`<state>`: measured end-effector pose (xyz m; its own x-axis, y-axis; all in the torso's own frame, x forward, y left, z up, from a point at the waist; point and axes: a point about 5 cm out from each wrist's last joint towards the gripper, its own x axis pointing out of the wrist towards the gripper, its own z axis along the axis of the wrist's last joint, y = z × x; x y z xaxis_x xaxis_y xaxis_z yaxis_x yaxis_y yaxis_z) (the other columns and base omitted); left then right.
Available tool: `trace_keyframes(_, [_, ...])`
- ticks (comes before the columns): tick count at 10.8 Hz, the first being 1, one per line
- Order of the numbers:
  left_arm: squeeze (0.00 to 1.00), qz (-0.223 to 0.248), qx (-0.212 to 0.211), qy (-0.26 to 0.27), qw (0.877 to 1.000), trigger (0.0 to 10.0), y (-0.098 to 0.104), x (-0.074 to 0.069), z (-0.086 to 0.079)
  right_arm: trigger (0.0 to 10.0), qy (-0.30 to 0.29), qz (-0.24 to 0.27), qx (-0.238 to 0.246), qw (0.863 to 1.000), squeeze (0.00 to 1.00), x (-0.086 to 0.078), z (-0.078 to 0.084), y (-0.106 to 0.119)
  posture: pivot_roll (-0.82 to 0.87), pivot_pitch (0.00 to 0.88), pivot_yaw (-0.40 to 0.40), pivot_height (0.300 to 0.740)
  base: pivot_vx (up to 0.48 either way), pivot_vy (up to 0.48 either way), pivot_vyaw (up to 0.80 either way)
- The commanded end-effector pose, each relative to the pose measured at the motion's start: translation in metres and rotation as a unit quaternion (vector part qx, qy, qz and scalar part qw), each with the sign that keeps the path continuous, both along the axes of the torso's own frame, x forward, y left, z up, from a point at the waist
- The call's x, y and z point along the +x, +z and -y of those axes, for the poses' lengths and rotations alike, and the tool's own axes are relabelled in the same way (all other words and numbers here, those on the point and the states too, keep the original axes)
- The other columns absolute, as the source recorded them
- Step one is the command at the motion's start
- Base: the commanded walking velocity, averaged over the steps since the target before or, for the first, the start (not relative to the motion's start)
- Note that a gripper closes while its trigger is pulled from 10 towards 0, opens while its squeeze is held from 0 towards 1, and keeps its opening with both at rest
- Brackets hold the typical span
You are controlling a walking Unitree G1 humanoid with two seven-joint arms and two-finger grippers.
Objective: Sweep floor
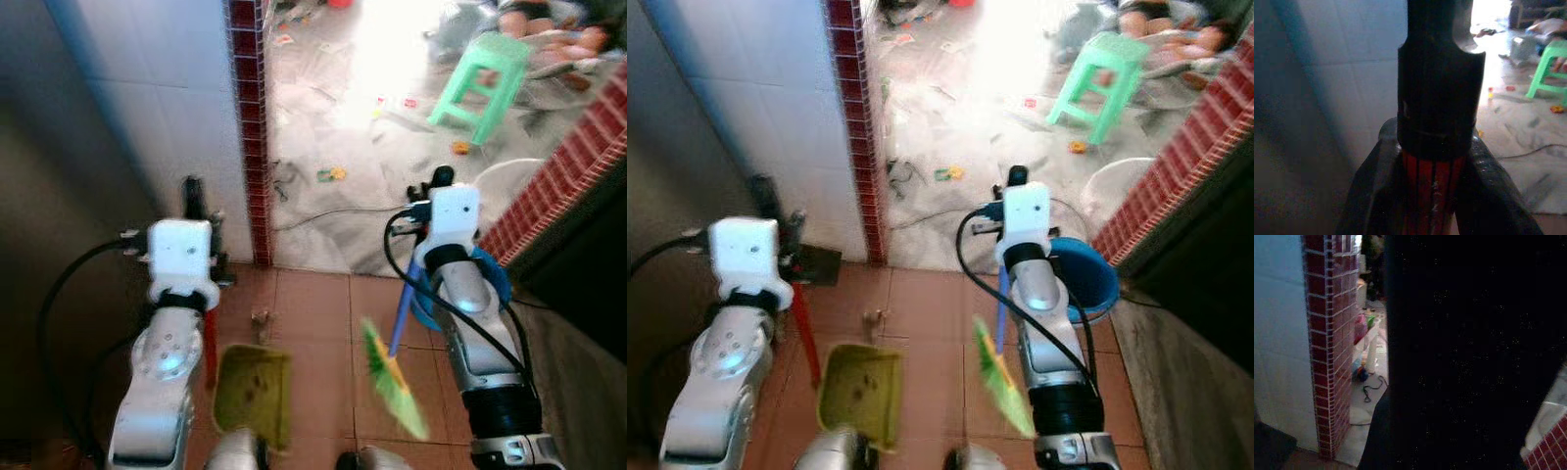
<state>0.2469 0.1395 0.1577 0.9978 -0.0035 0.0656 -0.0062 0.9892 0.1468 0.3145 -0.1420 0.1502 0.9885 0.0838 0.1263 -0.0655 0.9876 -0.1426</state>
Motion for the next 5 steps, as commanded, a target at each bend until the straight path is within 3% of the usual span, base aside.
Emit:
trace_keyframes(1, [0.00,0.035,0.009,0.003,0.999,10.0,0.0157,0.0019,0.0017,10.0,0.012,0.023,-0.003,1.000,0.00,0.0009,-0.0078,0.0104,0.04,0.085,-0.035,0.740,0.000,0.000,0.80])
trace_keyframes(5, [0.00,0.029,-0.001,-0.004,1.000,10.0,0.0160,0.0031,0.0070,10.0,0.018,0.031,-0.010,0.999,0.00,0.0029,-0.0102,0.0136,0.03,0.096,-0.034,0.740,0.000,0.000,0.80])
